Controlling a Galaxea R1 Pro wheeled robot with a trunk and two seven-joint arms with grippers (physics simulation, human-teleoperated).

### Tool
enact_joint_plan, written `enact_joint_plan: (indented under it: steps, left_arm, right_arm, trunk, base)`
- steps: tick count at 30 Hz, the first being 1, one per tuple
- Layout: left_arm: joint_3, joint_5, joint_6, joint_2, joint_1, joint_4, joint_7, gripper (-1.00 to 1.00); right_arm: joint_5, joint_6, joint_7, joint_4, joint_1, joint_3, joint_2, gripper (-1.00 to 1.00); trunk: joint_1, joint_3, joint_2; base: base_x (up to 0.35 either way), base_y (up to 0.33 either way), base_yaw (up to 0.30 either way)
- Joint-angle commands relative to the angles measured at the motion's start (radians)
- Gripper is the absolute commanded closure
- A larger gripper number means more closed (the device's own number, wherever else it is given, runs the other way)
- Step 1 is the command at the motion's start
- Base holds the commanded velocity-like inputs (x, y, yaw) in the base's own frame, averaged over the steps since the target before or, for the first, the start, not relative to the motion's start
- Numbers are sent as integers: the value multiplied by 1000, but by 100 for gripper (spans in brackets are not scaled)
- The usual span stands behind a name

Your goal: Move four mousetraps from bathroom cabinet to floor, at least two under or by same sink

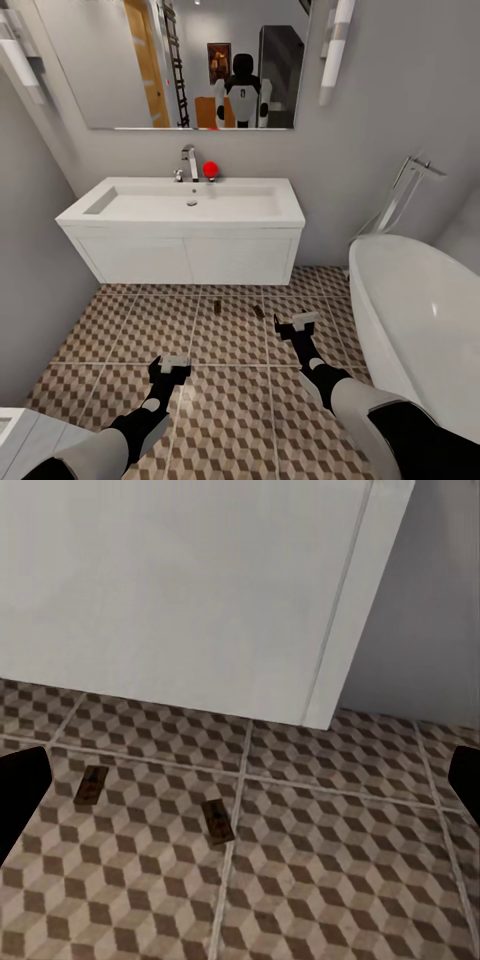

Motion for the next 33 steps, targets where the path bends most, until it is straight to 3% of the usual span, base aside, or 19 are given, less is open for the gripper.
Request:
enact_joint_plan:
  steps: [1,33]
  left_arm:
    - [-9,3,-3,0,-1,1,7,-100]
    - [-9,3,-3,0,-1,1,7,-100]
  right_arm:
    - [3,-1,-10,1,-1,8,0,-100]
    - [3,-1,-10,1,-1,8,0,-100]
  trunk:
    - [-4,2,7]
    - [-127,103,231]
  base:
    - [0,0,0]
    - [0,0,0]
